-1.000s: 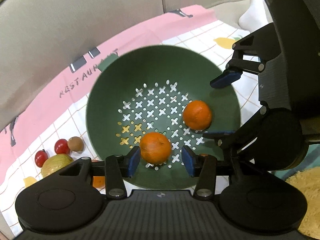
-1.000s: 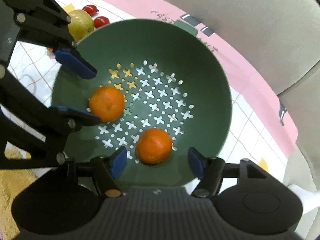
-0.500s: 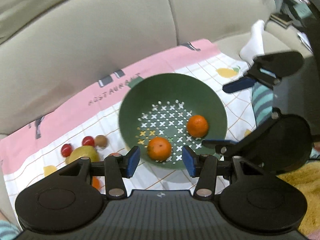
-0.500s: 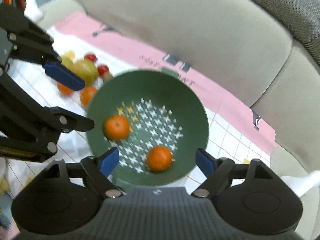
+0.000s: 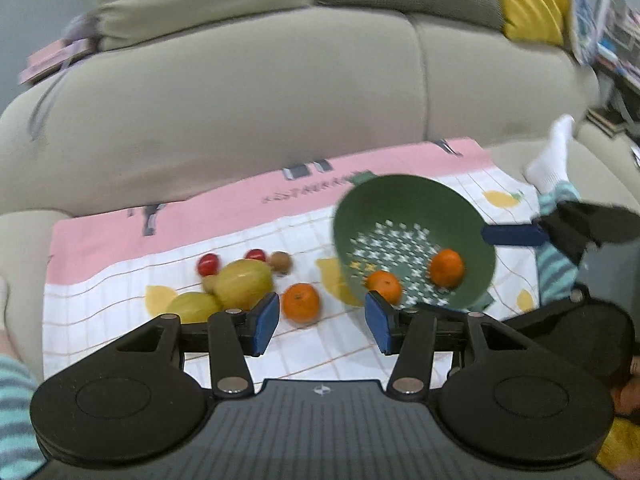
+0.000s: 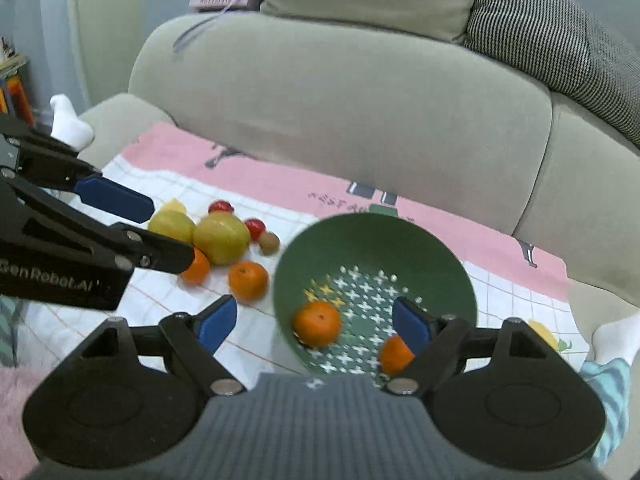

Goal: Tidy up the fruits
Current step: 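Move both tools back toward the remaining fruit pile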

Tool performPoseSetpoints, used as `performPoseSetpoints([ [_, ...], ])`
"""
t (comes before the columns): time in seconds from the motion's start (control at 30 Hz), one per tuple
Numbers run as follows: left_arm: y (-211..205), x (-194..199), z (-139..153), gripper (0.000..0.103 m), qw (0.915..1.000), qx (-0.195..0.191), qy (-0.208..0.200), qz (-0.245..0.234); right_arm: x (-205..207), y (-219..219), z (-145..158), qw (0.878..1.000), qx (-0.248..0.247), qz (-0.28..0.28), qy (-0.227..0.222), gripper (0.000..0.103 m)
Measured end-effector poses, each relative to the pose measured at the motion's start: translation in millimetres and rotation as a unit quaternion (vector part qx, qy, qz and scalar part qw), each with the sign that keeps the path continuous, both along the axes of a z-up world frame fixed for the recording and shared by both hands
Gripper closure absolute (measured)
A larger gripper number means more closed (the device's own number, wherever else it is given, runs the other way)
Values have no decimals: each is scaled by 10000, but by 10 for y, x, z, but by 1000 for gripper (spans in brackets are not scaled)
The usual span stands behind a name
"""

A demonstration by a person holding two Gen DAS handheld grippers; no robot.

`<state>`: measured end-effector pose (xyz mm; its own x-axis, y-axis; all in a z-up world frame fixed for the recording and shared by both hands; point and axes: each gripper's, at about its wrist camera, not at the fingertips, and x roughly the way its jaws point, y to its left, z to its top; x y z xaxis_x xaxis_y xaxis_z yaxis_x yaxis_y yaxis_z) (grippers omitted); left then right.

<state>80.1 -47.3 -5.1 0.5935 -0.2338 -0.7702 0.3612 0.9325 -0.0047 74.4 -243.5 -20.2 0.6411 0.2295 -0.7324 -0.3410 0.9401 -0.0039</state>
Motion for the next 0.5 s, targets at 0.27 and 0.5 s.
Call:
performPoseSetpoints([
  [0.27, 468, -161, -154, 43, 9968, -380, -247, 658, -196, 362, -39, 9973, 257, -345, -600, 19],
  [0.5, 815, -197, -328, 43, 9931, -480, -351, 1009, -279, 634, -228, 9966, 120, -289, -766, 19],
])
